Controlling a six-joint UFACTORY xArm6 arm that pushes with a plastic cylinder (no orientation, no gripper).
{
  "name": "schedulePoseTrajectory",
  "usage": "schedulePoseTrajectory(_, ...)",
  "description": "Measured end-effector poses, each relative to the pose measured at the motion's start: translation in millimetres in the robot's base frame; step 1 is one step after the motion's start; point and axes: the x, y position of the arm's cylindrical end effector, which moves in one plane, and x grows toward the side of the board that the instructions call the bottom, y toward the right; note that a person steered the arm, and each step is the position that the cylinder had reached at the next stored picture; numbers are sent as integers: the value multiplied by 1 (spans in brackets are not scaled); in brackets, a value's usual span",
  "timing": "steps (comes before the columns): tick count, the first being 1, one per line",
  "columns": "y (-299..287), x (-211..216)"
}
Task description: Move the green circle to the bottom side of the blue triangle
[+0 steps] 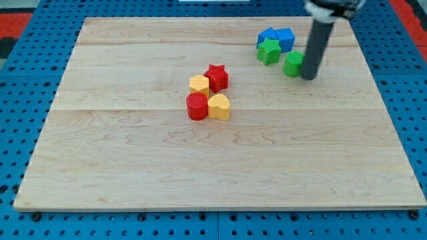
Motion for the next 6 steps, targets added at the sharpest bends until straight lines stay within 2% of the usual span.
schedulePoseTrajectory(1,14,-15)
schedulePoseTrajectory(2,48,-15)
schedulePoseTrajectory(3,56,-15)
schedulePoseTrajectory(5,40,-13)
schedulePoseTrajectory(6,5,-4)
